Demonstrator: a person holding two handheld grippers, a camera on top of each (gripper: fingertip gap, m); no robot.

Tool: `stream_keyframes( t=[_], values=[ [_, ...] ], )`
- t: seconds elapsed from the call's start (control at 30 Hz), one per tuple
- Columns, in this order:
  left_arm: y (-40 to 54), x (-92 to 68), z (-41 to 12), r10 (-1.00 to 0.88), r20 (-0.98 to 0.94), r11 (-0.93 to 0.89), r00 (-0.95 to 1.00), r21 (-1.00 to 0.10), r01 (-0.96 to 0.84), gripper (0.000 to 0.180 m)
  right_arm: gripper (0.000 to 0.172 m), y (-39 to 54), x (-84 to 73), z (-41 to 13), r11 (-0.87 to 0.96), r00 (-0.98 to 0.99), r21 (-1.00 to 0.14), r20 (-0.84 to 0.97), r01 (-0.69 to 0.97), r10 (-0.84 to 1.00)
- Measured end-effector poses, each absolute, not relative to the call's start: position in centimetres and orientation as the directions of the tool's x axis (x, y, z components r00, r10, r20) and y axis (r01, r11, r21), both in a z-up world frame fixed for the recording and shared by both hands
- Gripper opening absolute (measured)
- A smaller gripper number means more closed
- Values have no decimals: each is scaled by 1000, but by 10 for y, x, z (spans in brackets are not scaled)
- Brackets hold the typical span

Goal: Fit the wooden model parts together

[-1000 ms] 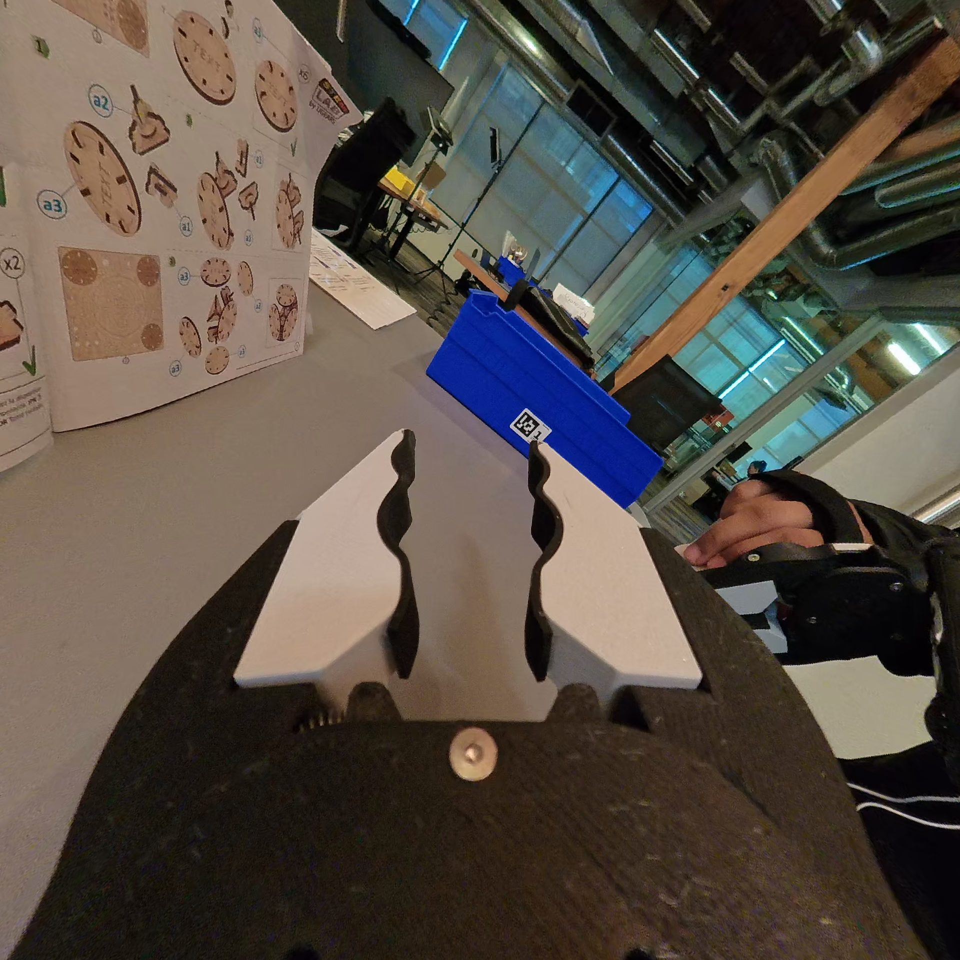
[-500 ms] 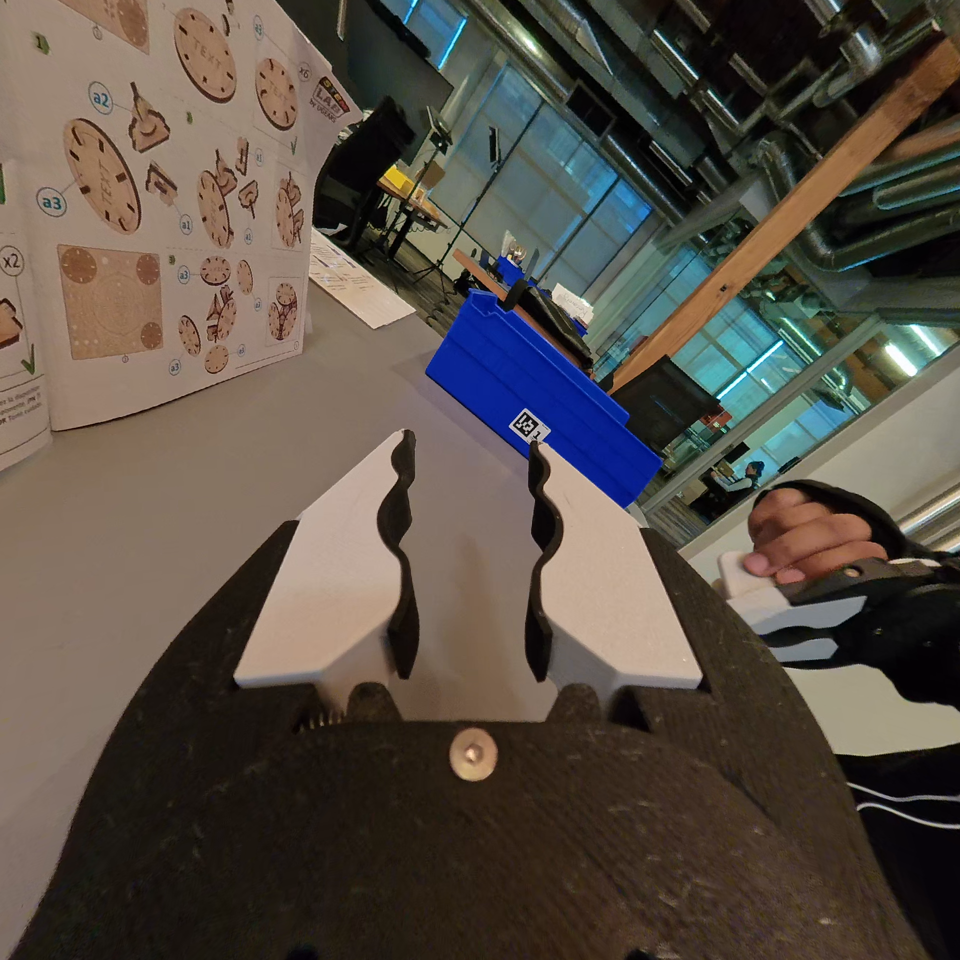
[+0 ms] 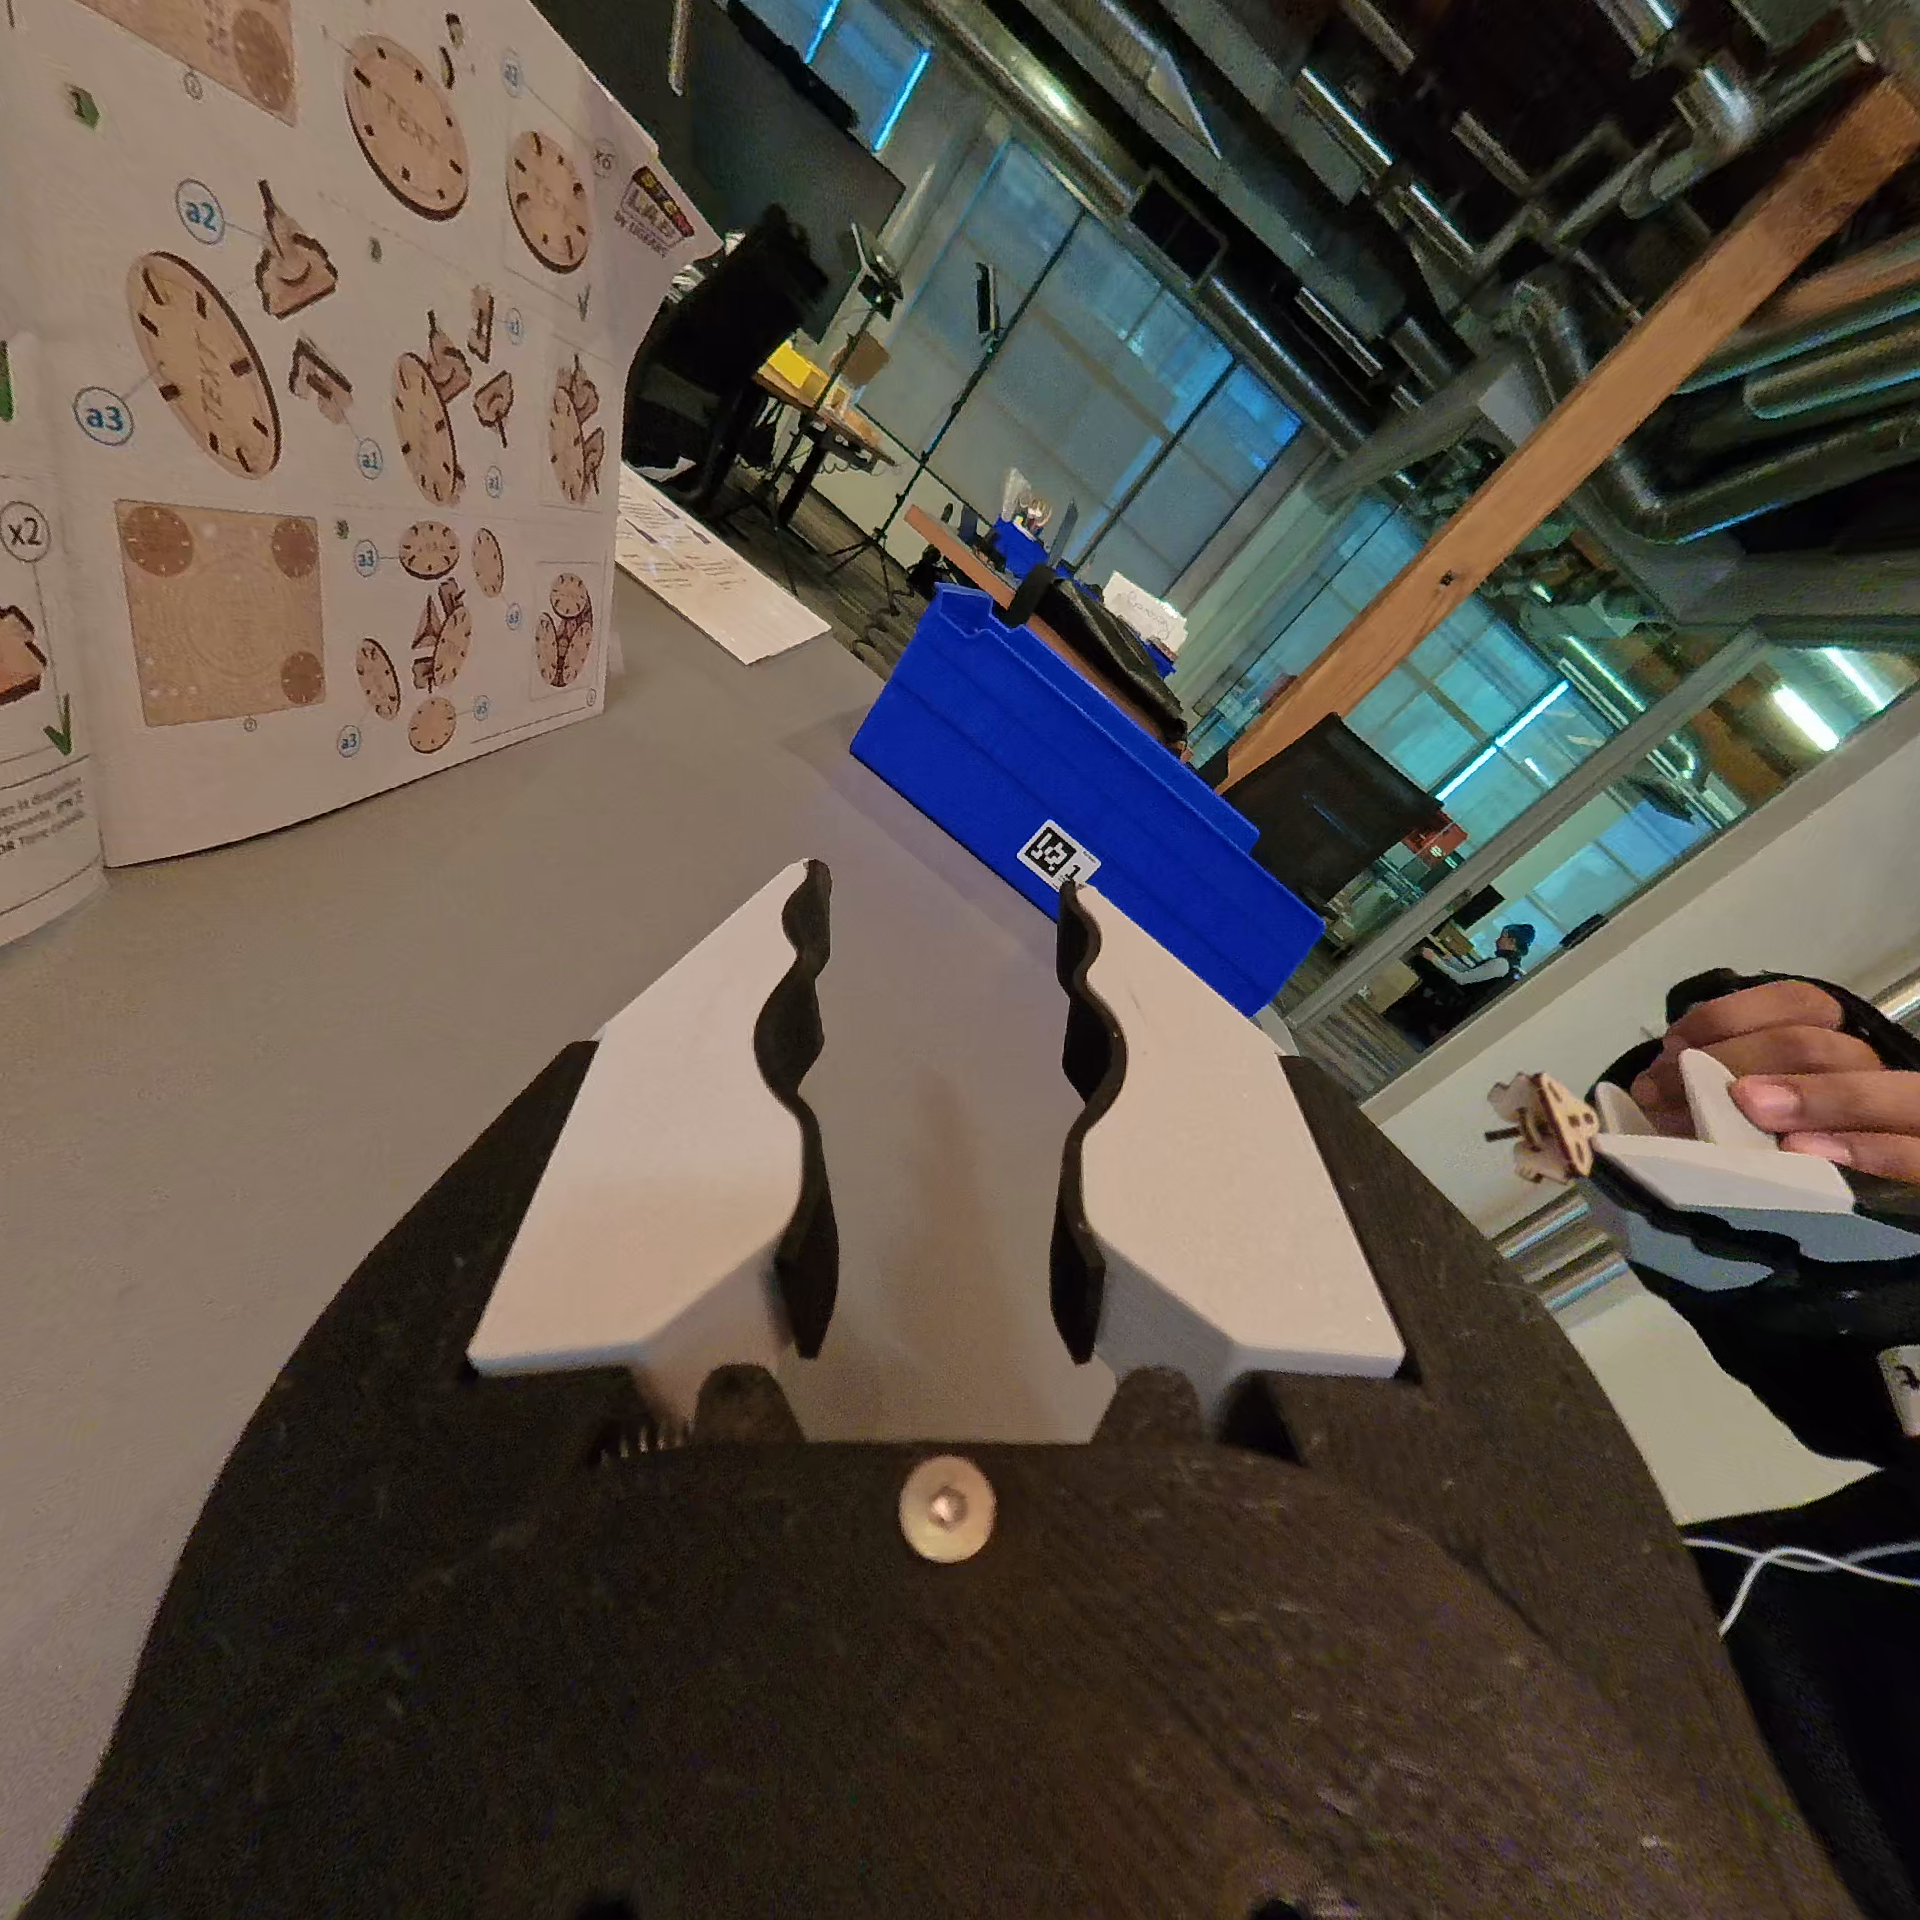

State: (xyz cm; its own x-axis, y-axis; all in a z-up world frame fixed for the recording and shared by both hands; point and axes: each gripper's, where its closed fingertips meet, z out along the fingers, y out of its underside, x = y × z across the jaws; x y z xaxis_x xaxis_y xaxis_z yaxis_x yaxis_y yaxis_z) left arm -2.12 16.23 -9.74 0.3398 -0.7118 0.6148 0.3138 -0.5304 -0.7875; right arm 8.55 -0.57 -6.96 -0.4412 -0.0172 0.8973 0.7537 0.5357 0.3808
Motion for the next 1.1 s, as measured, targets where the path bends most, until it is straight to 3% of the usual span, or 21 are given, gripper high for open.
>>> stream_keyframes(
  t=[0.07,0.13,0.23,0.37,0.47,0.57,0.63,0.77,0.93,1.1],
  values=[
    [162,-21,-97,-711,615,-530,341,-787,315,41,1,-7,87,-62,532,-413,370,910,762,-41],
    [162,-22,-97,-710,616,-530,341,-787,317,41,0,-2,92,-53,515,-317,272,948,813,-1],
    [161,-22,-97,-711,614,-528,343,-788,316,41,1,12,110,-53,450,-99,-15,969,893,228],
    [161,-21,-98,-712,613,-529,342,-789,311,42,0,18,115,-47,405,162,-360,880,841,446],
    [161,-20,-98,-713,613,-533,339,-789,307,42,0,21,112,-57,198,350,-661,599,723,720],
    [160,-20,-98,-714,613,-533,338,-789,305,42,0,19,103,-58,-135,473,-879,112,457,874],
    [161,-20,-98,-714,614,-535,337,-788,305,42,0,19,99,-55,-318,459,-905,-164,282,873],
    [160,-20,-98,-714,616,-537,335,-787,303,42,0,10,88,-43,-576,257,-817,-551,25,794],
    [161,-19,-98,-713,617,-540,332,-786,302,42,0,-6,81,-28,-623,51,-780,-625,-58,779],
    [161,-19,-98,-712,619,-541,332,-785,303,41,0,-11,75,-30,-635,44,-772,-636,-26,771]
  ],
)
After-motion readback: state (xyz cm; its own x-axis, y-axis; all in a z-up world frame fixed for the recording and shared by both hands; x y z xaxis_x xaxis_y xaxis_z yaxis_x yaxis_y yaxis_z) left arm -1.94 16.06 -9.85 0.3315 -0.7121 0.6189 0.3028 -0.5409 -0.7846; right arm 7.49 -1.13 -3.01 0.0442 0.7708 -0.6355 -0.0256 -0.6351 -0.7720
